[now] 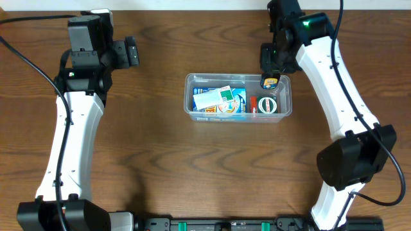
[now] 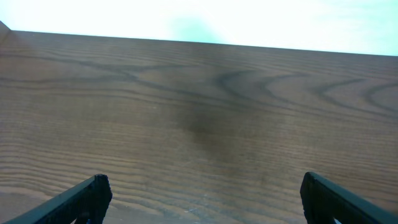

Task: Pack container
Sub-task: 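Lower the bottle into the container's right end and release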

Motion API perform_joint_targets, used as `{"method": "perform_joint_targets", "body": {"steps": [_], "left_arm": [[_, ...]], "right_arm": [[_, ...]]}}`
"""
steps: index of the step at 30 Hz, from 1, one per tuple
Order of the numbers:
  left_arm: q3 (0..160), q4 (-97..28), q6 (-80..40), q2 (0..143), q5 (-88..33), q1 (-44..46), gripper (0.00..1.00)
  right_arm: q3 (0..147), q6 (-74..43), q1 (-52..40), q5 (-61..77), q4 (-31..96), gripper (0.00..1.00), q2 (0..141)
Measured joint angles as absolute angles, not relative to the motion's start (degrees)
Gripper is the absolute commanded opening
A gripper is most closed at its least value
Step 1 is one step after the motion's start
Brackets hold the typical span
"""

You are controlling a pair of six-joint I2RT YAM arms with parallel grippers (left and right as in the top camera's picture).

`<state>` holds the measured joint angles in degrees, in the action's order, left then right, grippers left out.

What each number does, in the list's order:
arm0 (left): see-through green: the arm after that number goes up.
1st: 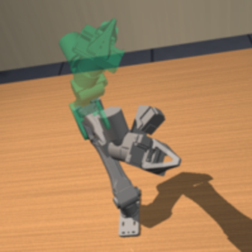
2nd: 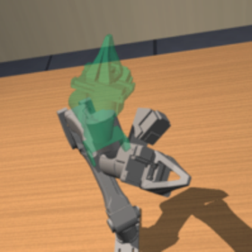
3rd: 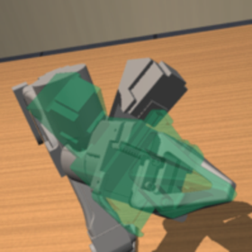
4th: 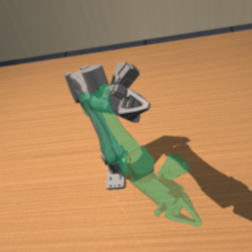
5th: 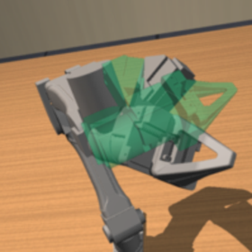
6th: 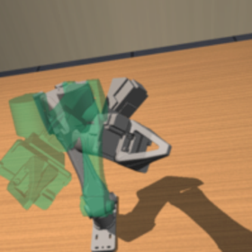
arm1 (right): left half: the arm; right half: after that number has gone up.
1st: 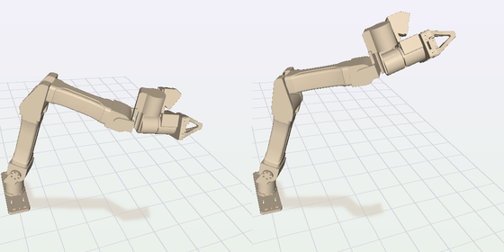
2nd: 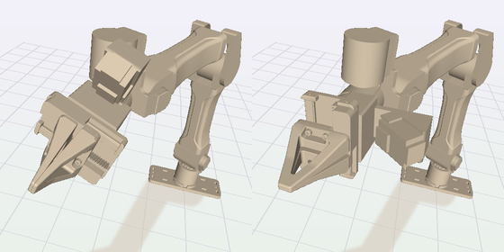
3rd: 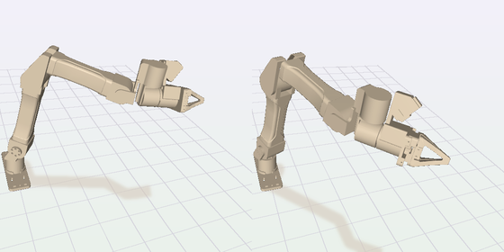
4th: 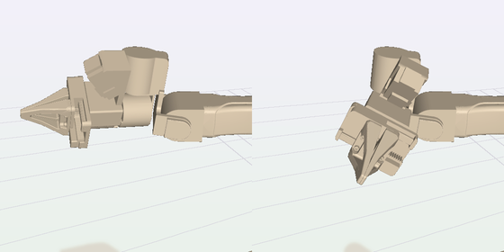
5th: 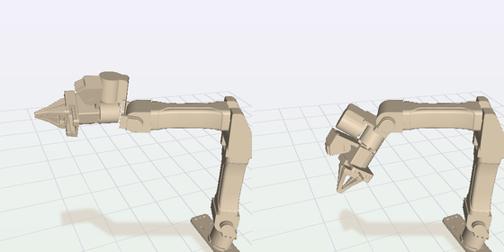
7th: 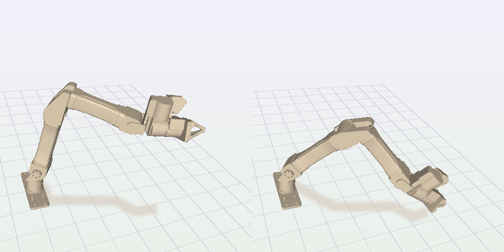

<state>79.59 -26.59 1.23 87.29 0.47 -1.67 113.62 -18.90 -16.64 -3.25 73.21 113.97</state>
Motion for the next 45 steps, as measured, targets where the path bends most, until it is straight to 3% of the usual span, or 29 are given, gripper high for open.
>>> {"method": "perform_joint_targets", "body": {"steps": [16, 41, 45], "left_arm": [[79.59, -26.59, 1.23, 87.29, 0.45, -1.67, 0.98], [79.59, -26.59, 1.23, 87.29, 0.45, -1.67, 0.98], [79.59, -26.61, 1.23, 87.29, 0.45, -1.67, 0.98]], "right_arm": [[102.83, -18.9, -16.64, -4.12, 63.22, 0.33, 113.97], [104.36, -18.9, -16.03, -3.2, 66.13, 0.41, 113.95], [108.57, -18.68, -14.06, -2.57, 70.11, 0.5, 112.27]]}}
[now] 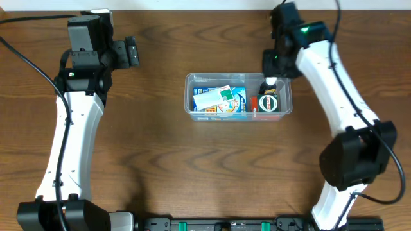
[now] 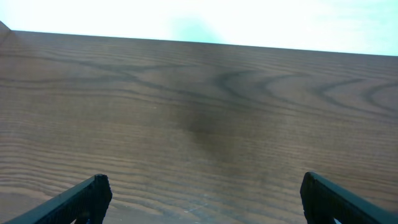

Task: Pack container

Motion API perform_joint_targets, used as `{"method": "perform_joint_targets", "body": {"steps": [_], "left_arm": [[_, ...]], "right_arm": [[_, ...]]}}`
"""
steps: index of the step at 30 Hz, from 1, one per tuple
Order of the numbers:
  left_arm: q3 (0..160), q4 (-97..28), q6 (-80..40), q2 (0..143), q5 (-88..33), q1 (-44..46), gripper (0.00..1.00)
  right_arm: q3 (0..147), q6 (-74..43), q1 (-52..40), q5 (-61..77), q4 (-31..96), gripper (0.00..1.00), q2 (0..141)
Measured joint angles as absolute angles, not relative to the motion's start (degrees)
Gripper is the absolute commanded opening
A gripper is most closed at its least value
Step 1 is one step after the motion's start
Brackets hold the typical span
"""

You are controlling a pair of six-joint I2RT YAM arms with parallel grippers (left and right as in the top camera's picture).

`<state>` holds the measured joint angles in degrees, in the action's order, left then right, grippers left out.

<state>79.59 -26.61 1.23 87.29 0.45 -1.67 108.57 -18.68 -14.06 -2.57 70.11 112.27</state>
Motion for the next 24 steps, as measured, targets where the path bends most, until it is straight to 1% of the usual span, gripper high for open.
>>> {"method": "perform_joint_targets", "body": {"steps": [2, 6, 16, 18, 20, 21, 22, 24], "left_arm": [[79.59, -26.59, 1.23, 87.29, 0.47, -1.67, 0.98], [79.59, -26.59, 1.23, 87.29, 0.47, -1.67, 0.98], [79.59, -26.59, 1.23, 87.29, 0.47, -1.67, 0.98], [79.59, -26.59, 1.23, 87.29, 0.47, -1.67, 0.98], [79.59, -26.59, 1.23, 87.29, 0.47, -1.67, 0.98], [79.59, -26.59, 1.23, 87.29, 0.47, -1.67, 0.98], [79.59, -26.59, 1.23, 87.29, 0.47, -1.67, 0.98], [79.59, -26.59, 1.23, 87.29, 0.45, -1.67, 0.98]], "right_arm": [[109.16, -18.09, -12.97, -2.15, 71.29, 0.57, 108.92], [109.84, -17.21, -12.23, -1.69, 75.09, 0.67, 98.17], [111.37, -16.88, -12.23, -1.21, 85.47, 0.75, 68.14], [111.39, -16.93, -12.23, -1.26, 87.24, 0.8, 62.74], [111.39, -17.06, -12.23, -1.28, 88.84, 0.92, 56.97], [111.39, -16.88, -12.23, -1.26, 89.76, 0.96, 53.98], [111.44, -16.67, -12.23, -1.5, 90.72, 0.99, 50.81], [111.7, -16.53, -12.23, -1.74, 92.51, 0.99, 44.95]]}}
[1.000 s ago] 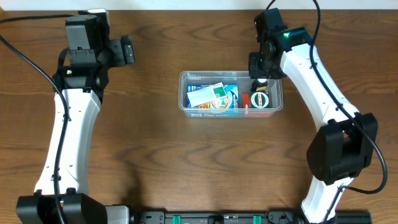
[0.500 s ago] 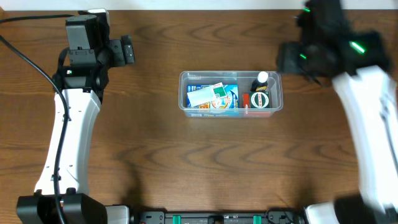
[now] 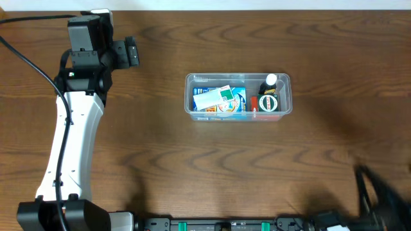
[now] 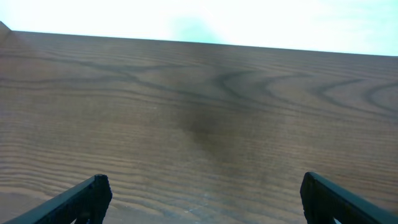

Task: Pack container

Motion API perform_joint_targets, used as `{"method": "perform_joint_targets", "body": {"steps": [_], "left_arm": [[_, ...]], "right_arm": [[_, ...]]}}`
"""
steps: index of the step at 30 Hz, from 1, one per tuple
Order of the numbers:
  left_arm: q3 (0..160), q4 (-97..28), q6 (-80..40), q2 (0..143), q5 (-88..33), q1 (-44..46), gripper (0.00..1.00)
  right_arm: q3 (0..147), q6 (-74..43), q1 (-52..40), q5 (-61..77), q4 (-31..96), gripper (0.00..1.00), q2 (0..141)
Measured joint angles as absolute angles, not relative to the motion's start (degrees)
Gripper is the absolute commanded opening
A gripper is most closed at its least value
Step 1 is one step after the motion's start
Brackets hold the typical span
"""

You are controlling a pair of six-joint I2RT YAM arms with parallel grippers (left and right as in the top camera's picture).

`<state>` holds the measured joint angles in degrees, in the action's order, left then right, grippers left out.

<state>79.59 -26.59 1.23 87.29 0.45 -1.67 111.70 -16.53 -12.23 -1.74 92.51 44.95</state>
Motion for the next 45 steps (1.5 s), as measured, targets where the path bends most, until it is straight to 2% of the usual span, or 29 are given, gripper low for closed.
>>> {"method": "perform_joint_targets", "body": {"steps": [6, 16, 34, 45], "left_arm": [[79.59, -26.59, 1.23, 87.29, 0.47, -1.67, 0.98], [79.59, -26.59, 1.23, 87.29, 0.47, -1.67, 0.98], [79.59, -26.59, 1.23, 87.29, 0.47, -1.67, 0.98], [79.59, -26.59, 1.23, 87.29, 0.45, -1.67, 0.98]], "right_arm": [[112.05, -16.45, -12.23, -3.44, 97.03, 0.99, 29.89], [112.07, -16.05, -12.23, -6.63, 97.1, 0.99, 14.52], [109.95, -15.38, -12.23, -3.99, 97.1, 0.99, 11.62], [109.93, -15.05, -12.23, -3.81, 97.12, 0.99, 4.49]]}}
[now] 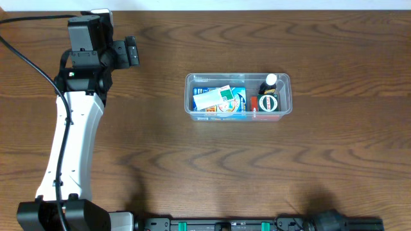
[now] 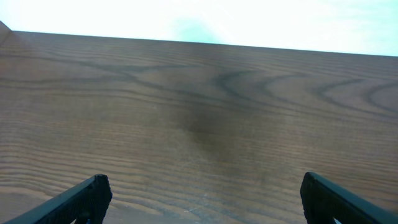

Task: Pack container

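A clear plastic container sits at mid-table in the overhead view. Inside lie blue, green and white packets, a red item and a round black-labelled item. A small dark bottle with a white cap stands in its far right corner. My left gripper hangs at the far left, well away from the container. In the left wrist view the left gripper is open, its fingertips wide apart over bare wood. The right gripper is out of view.
The brown wooden table fills the overhead view, with its far edge showing in the left wrist view. My left arm runs down the left side. A dark part shows at the bottom edge on the right.
The blurred dark shape of the right arm at the bottom right corner has left the overhead view. The container, its contents and the left arm have not moved.
My right gripper held the small bottle over the container's right end. Then it was low at that end with the bottle standing in the corner. After that the arm was only a blur at the bottom right, the bottle left inside. Now it is gone from view.
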Motion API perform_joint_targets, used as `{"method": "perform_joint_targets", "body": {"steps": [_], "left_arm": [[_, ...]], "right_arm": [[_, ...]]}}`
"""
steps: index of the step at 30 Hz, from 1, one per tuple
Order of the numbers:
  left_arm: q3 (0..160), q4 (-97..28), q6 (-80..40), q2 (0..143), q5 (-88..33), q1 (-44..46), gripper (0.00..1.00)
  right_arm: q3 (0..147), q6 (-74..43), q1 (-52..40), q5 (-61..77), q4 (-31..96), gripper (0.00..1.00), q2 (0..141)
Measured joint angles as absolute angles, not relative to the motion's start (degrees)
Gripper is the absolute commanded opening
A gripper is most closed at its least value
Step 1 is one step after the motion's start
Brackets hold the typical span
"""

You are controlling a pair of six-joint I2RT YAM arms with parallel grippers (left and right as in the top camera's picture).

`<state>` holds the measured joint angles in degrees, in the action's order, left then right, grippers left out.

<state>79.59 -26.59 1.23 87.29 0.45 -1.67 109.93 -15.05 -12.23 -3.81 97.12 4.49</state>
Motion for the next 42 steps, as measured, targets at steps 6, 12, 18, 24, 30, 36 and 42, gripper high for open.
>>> {"method": "perform_joint_targets", "body": {"steps": [6, 12, 18, 24, 30, 36, 42], "left_arm": [[79.59, -26.59, 1.23, 87.29, 0.45, -1.67, 0.98], [79.59, -26.59, 1.23, 87.29, 0.45, -1.67, 0.98], [79.59, -26.59, 1.23, 87.29, 0.45, -1.67, 0.98], [79.59, -26.59, 1.23, 87.29, 0.47, -1.67, 0.98], [79.59, -26.59, 1.23, 87.29, 0.47, -1.67, 0.98], [79.59, -26.59, 1.23, 87.29, 0.47, -1.67, 0.98], [79.59, -26.59, 1.23, 87.29, 0.47, -1.67, 0.98]], "right_arm": [[108.44, -14.83, -12.23, -3.86, 97.1, 0.99, 4.21], [104.66, -14.83, -12.23, -3.84, 97.14, 0.99, 4.21], [104.51, -14.83, -12.23, -3.84, 97.08, 0.99, 3.7], [104.66, -14.83, -12.23, -3.81, 97.14, 0.99, 0.82], [104.09, -14.83, -12.25, -4.56, 96.92, 0.99, 0.51], [96.25, -15.33, -12.23, -9.1, 91.02, 0.99, 0.47], [82.61, -16.45, -12.23, -9.41, 76.71, 0.99, 0.47]]}}
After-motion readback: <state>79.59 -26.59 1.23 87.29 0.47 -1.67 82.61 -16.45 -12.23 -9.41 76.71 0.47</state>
